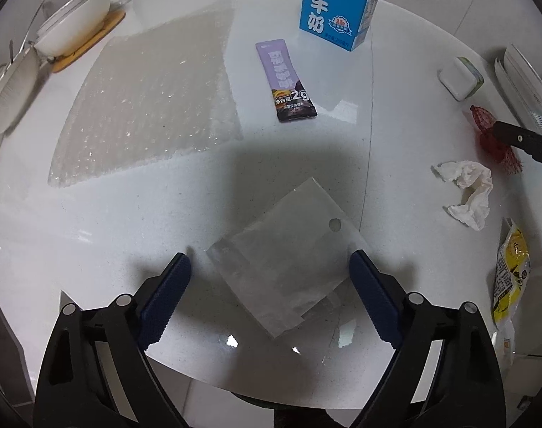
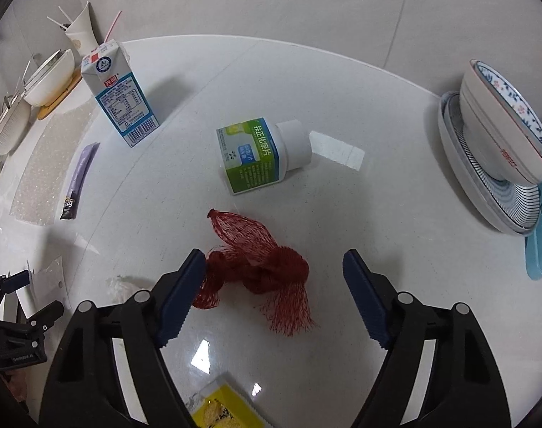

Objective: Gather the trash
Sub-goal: 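Grasp the clear plastic bag with the left tool while the right tool grasps the red net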

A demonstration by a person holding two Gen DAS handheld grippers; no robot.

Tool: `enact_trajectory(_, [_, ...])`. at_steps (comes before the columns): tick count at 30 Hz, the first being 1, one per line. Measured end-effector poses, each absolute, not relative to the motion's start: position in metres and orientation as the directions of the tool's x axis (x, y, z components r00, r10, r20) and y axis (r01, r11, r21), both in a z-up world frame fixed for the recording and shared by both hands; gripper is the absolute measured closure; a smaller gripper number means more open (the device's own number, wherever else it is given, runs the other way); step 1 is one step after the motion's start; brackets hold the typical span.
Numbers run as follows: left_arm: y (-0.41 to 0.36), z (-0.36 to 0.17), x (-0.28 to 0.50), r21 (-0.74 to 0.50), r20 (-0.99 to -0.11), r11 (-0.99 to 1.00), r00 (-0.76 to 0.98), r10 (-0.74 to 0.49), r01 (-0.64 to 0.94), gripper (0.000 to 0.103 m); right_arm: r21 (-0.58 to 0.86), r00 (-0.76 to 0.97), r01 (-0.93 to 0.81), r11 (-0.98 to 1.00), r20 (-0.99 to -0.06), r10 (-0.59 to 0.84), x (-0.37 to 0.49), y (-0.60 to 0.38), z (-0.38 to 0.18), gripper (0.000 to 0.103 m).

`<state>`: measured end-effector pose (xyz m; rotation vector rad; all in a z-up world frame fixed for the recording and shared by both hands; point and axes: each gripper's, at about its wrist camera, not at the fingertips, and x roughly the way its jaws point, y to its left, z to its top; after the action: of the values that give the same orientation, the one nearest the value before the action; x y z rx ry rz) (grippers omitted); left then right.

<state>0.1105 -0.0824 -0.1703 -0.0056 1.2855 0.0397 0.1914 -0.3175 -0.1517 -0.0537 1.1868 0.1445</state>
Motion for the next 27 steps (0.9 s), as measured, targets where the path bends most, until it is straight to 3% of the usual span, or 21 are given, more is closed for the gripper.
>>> enact_trajectory(2, [-0.088,-0.167,0.112,0.020,-0.962,1.000,0.272,0.024,-0.019,0.029,0.034,0.348,-0.149,0.988,-0.934,0.084,0.193,-0.316,-0.155,0.034])
enact_trajectory(9, [-0.101,-0.162,0.111,0.018,-0.969,1.000,0.247,0.014,0.014,0.051,0.046,0.316,-0.138,0.989,-0.945,0.088,0.188,-0.323,-0.165,0.039])
enact_trajectory(11, [-0.104,-0.160,0.110,0.016,-0.970,1.000,0.244,0.010,0.021,0.068,0.056,0.306,-0.133,0.989,-0.947,0.095,0.186,-0.326,-0.168,0.044])
enact_trajectory(14, [-0.105,-0.158,0.109,0.005,-0.971,1.000,0.240,-0.003,0.029,0.083,0.069,0.314,-0.129,0.989,-0.943,0.107,0.183,-0.329,-0.168,0.059])
enact_trajectory(16, [-0.104,-0.158,0.109,-0.004,-0.969,1.000,0.246,-0.011,0.027,0.088,0.080,0.316,-0.131,0.988,-0.941,0.118,0.181,-0.331,-0.167,0.072])
enact_trajectory(19, [-0.099,-0.158,0.108,-0.037,-0.968,0.999,0.250,-0.036,0.002,0.095,0.084,0.327,-0.141,0.986,-0.936,0.126,0.179,-0.331,-0.164,0.082])
enact_trajectory(27, [-0.090,-0.150,0.099,-0.055,-0.957,0.998,0.285,-0.042,-0.037,0.097,0.078,0.365,-0.129,0.989,-0.923,0.120,0.171,-0.332,-0.150,0.087])
